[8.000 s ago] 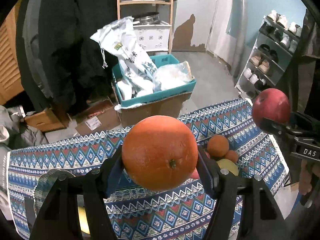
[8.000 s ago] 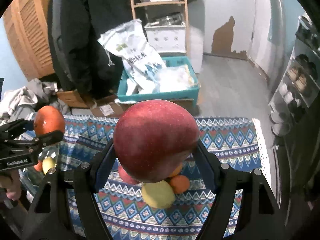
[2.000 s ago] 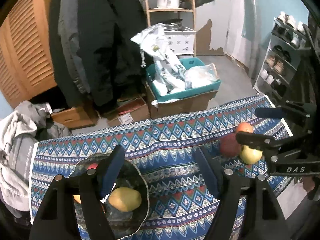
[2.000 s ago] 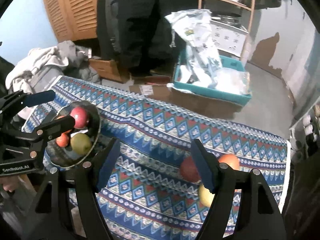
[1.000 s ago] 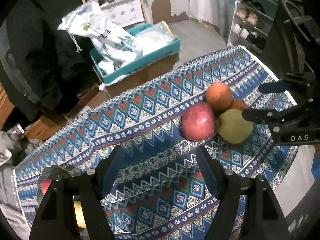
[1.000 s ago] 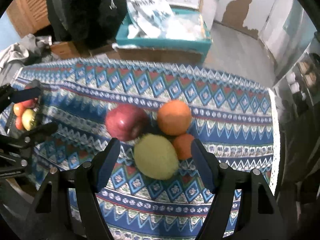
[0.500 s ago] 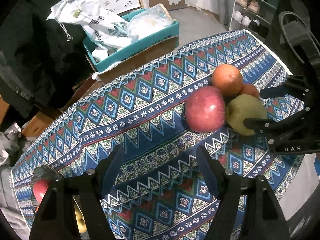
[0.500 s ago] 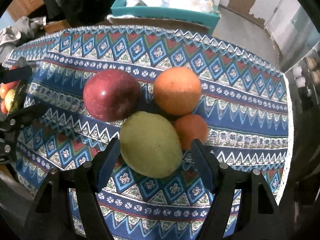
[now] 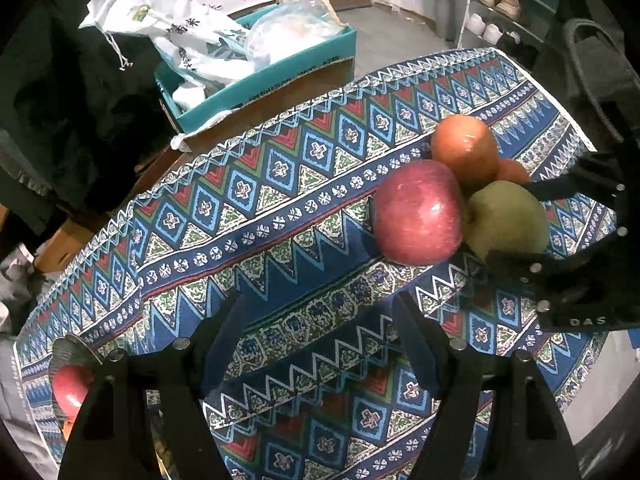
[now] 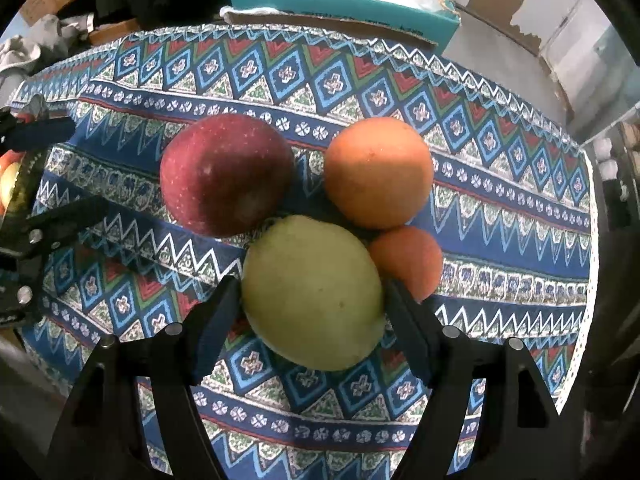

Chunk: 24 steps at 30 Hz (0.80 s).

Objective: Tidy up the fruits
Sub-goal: 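Grasp a red apple with the left tool while the right tool grasps a green pear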

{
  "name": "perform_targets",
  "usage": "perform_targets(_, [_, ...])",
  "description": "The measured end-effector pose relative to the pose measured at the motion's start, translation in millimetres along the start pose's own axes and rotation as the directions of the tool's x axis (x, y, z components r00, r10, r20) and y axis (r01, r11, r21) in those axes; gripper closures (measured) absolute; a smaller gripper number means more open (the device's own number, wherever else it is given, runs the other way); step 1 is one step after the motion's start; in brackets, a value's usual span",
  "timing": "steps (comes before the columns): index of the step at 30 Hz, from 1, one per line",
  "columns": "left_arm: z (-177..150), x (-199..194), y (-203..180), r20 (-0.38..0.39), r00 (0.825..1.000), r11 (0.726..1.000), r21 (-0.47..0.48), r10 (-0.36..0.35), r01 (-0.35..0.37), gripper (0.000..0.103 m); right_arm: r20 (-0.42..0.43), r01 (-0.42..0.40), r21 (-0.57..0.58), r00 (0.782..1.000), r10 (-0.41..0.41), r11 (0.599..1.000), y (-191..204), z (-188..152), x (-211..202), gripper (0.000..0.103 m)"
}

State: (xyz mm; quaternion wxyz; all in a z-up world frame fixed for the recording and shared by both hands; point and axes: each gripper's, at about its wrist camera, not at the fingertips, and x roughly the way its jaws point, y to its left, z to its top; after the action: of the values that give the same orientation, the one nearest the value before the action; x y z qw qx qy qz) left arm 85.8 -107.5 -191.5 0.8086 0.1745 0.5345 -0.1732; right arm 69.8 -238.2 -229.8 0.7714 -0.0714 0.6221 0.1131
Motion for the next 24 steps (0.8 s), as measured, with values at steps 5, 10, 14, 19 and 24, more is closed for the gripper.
perform_targets(5, [1.9, 5.7, -1.2, -0.011, 1.0, 1.0, -0.001, -0.002, 0.002, 0.027, -0.012, -0.064, 0.047, 0.998, 0.065, 0.997, -8.5, -3.2, 9.1, 0.03])
perform_targets(10, [5.2, 10.1, -4.5, -0.018, 1.0, 1.0, -0.003, -0.009, 0.009, 0.027, 0.011, -0.086, 0.029, 0.996, 0.085, 0.996, -3.7, 2.7, 17.3, 0.031])
perform_targets(14, [7.1, 10.9, -5.7, -0.019, 1.0, 1.0, -0.003, -0.014, 0.014, 0.027, 0.034, -0.106, 0.046, 0.994, 0.104, 0.993, -1.8, 3.1, 17.7, 0.032])
perform_targets(19, [14.5, 8.8, -6.6, -0.012, 0.999, 0.999, -0.022, -0.04, 0.04, 0.027, 0.086, -0.153, 0.107, 0.986, 0.144, 0.982, -19.3, -0.3, 4.5, 0.032])
perform_targets(24, [24.5, 2.6, -13.4, 0.02, 0.997, 0.997, -0.036, -0.073, 0.073, 0.022, 0.134, -0.153, 0.129, 0.982, 0.135, 0.98, -29.6, -6.3, -20.4, 0.032])
